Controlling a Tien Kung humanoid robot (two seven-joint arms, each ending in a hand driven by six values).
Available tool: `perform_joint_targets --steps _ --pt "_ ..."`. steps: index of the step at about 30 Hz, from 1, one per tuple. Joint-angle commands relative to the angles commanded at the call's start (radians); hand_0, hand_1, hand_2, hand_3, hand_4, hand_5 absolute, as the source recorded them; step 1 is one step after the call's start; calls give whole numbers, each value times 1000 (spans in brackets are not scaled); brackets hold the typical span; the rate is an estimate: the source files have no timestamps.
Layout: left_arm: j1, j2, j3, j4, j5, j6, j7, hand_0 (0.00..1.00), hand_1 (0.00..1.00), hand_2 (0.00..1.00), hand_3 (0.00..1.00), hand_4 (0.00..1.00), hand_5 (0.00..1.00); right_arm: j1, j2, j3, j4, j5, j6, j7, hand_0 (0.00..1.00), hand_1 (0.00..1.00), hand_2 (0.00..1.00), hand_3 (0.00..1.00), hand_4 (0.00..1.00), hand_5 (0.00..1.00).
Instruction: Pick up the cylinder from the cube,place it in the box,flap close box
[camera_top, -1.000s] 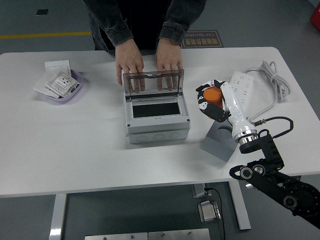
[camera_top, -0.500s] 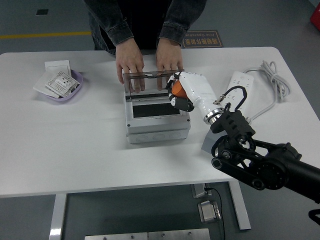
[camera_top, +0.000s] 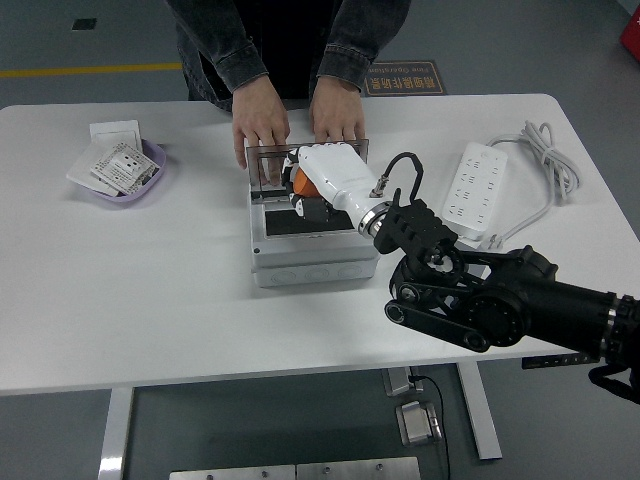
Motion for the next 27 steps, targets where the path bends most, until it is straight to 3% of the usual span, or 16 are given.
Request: perform_joint_targets --steps 10,20,25,26,27 --pt "-6 -2 -18 0 27 -6 15 596 691 601 624 712 262 32 34 -114 -70 82 -17 55 2 94 240 220 2 2" --pt "1 -8 -221 0 243 -70 185 601 695 616 628 711 260 56 51 -123 -114 125 -31 83 2 112 245 234 2 2" --pt "-2 -6 -265 0 300 -66 193 601 695 616 628 711 260 55 57 -117 -127 144 -23 101 2 112 245 234 2 2" --pt "-4 -6 -260 0 298 -63 189 620 715 695 669 720 262 55 58 -113 -131 146 -18 105 2 111 243 235 2 2" --pt "-5 -6 -251 0 291 -59 182 620 715 695 669 720 262 55 59 -109 -134 145 -12 110 2 111 243 235 2 2"
